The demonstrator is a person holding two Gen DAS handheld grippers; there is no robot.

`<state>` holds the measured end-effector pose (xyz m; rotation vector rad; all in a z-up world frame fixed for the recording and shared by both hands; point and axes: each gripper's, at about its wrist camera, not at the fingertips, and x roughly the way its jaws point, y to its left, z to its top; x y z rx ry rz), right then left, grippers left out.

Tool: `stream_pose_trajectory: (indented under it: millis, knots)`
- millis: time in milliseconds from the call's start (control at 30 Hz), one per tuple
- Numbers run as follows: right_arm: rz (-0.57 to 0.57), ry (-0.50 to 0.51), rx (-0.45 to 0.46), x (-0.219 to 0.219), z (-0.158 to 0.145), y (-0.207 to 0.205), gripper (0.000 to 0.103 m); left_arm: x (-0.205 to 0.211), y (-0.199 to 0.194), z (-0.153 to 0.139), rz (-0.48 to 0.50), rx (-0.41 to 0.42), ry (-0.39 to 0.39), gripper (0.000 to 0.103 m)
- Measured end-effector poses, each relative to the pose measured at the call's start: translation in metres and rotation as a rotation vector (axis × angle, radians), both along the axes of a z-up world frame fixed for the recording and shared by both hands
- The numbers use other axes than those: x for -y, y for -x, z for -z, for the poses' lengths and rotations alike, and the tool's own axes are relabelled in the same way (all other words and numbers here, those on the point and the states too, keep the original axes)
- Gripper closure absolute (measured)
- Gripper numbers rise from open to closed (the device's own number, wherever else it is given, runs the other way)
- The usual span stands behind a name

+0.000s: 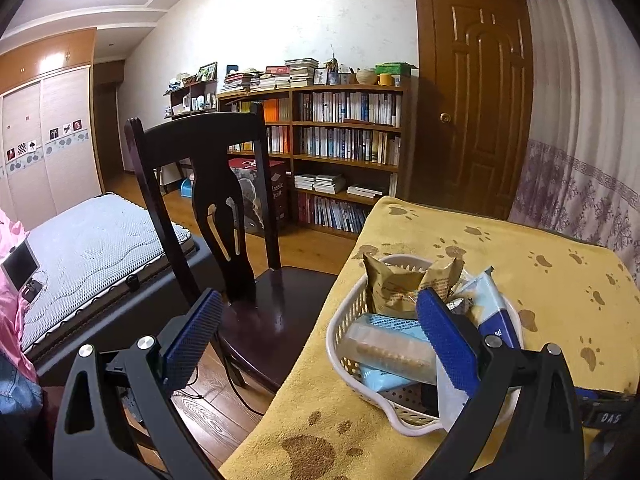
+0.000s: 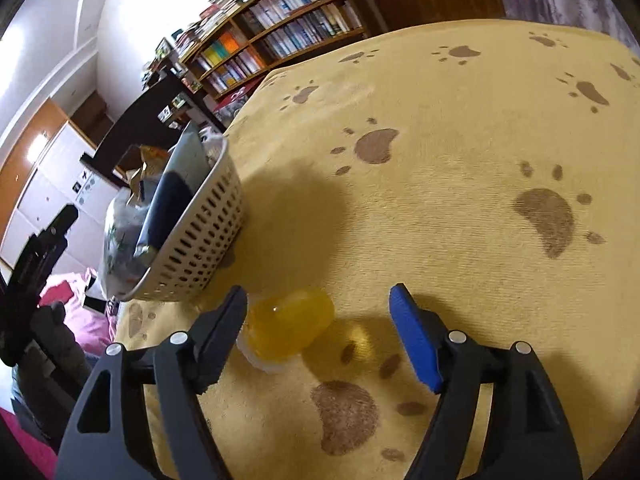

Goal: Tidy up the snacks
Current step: 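Lift the jelly cup with the right tool toward the basket, then lower the jelly cup into the basket and open the right tool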

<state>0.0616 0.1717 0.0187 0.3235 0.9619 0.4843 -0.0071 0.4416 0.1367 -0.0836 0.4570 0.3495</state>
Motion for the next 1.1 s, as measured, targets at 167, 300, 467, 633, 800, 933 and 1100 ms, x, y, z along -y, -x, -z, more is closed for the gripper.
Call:
stream_pose_trajectory:
  millis: [167, 300, 467, 633, 800, 933, 1100]
  knots:
    - [-0.059, 0.115, 0.053, -0.036, 0.000, 0.005, 0.028, -0.001, 0.000, -0.001, -0.011, 0.005, 0.009, 0.004]
    - [-0.102, 0.194, 0.098, -0.060, 0.000, 0.011, 0.046, -0.004, 0.000, 0.000, -0.017, 0.002, 0.014, 0.004]
    - [-0.145, 0.304, 0.162, -0.079, 0.000, 0.023, 0.064, -0.005, 0.000, 0.000, -0.018, 0.002, 0.014, 0.004]
    - [-0.155, 0.368, 0.220, -0.081, 0.001, 0.038, 0.065, -0.007, -0.003, 0.000, -0.021, 0.000, 0.018, 0.004]
    - [-0.151, 0.361, 0.219, -0.075, 0.002, 0.042, 0.065, -0.006, -0.001, -0.002, -0.014, 0.008, 0.012, 0.004]
    - [-0.129, 0.359, 0.224, -0.071, -0.003, 0.046, 0.070, -0.006, 0.000, -0.002, -0.019, 0.007, 0.016, 0.004]
    - [-0.099, 0.310, 0.258, -0.062, -0.031, 0.044, 0.070, -0.007, 0.002, -0.005, -0.022, 0.014, 0.019, 0.004]
